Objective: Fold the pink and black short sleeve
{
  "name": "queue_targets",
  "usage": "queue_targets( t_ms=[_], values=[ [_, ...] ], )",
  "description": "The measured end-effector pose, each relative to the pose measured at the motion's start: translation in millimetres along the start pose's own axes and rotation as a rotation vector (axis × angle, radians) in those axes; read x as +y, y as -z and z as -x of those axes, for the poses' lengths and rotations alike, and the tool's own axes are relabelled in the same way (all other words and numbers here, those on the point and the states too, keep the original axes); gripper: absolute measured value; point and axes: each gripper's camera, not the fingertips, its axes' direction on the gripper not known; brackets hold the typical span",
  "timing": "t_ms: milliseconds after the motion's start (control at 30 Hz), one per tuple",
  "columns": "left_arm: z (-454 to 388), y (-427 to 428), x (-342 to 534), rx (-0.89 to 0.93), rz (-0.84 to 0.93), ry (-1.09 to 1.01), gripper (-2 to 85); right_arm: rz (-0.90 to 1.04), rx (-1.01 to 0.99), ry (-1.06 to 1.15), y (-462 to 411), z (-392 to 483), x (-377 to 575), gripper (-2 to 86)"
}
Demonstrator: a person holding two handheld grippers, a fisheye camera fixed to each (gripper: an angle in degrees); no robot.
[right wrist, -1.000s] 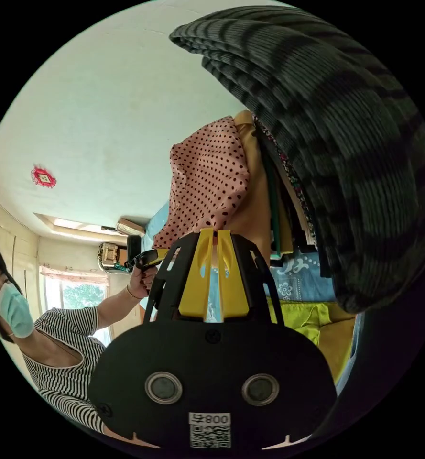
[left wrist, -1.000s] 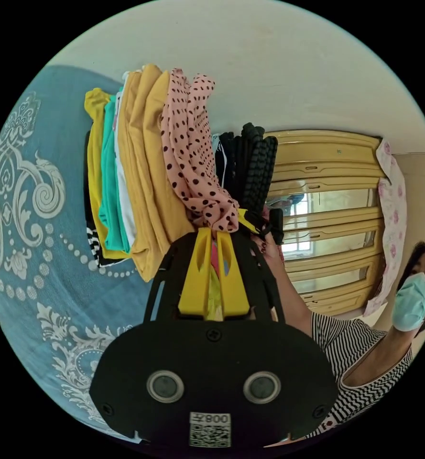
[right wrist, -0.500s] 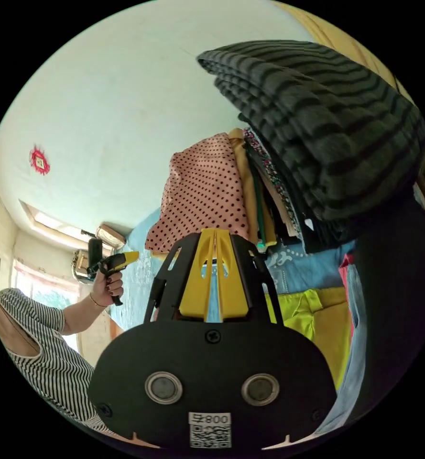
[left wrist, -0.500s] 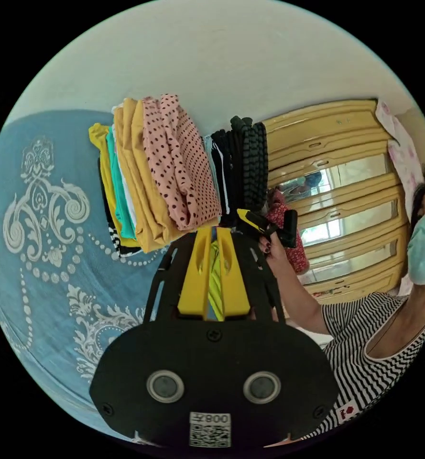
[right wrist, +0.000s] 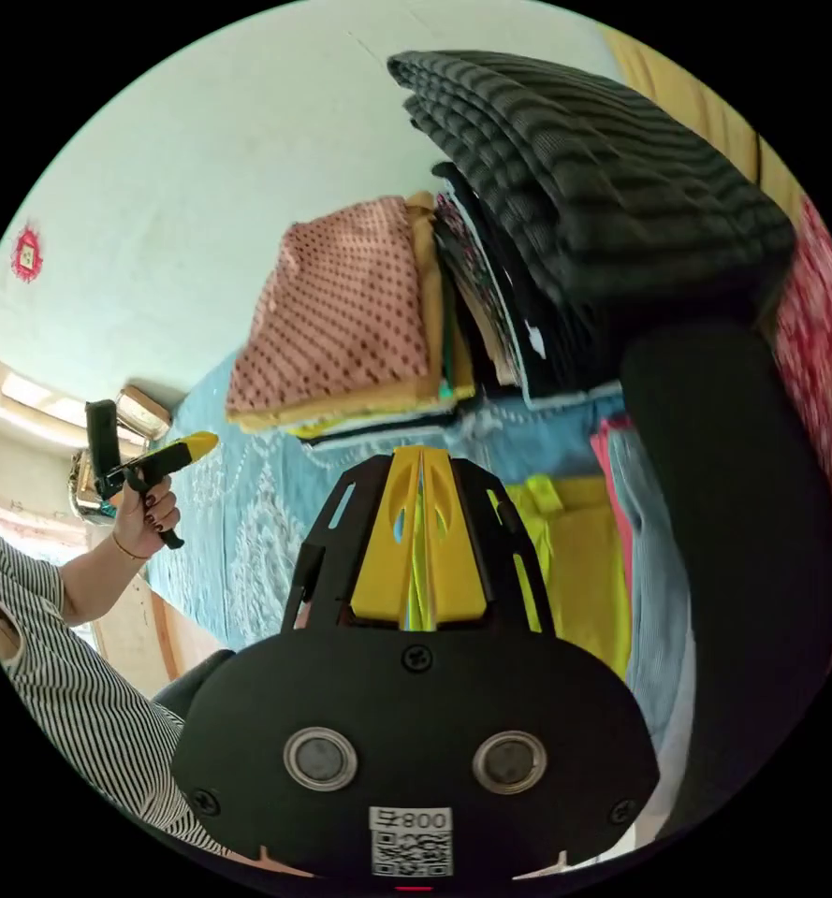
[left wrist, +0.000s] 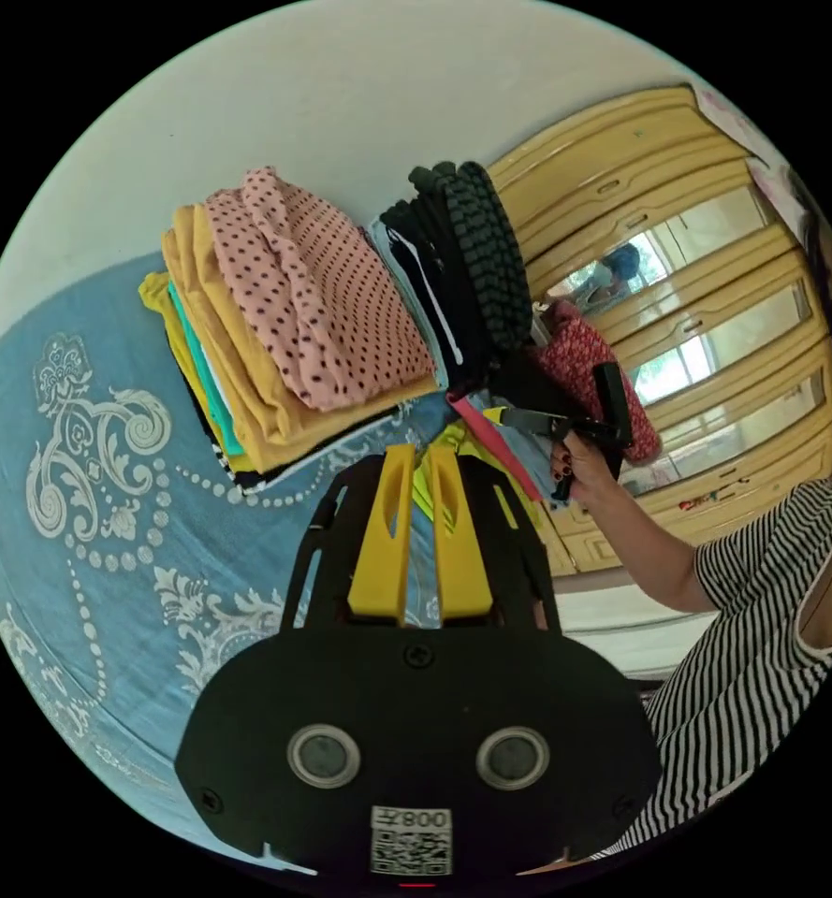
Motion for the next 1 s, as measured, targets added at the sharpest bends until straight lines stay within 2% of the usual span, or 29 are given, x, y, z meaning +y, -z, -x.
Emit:
queue_targets(
  t_ms=[167,400,567,700,833,1000],
  values=[
    [-38,-107,29,0.059,0.290,-0.033,5.4,0.141,0.171,-0.148,-14,14,92,5.4],
    [-49,-215,7,0.032,0.404,-0.001,8.8,0.194,0.305,-0.182,-14,52,123,7.8],
    [-58,-268,13,0.020,0.484,0.008,6.0,0.261,0.413,-0.136,-9,73,130,8.1],
    [-59,-280,32,-0.003,0.506,0.016,1.6,0.240,0.433,-0.116,6,81,131,7.2],
    [-55,-264,71,0.085,0.487,-0.004,0.4,0.236,0.382,-0.113,44,88,126,1.8],
    [-41,-217,138,0.211,0.400,0.039,0.0,0.229,0.263,-0.124,97,96,124,0.4]
  ],
)
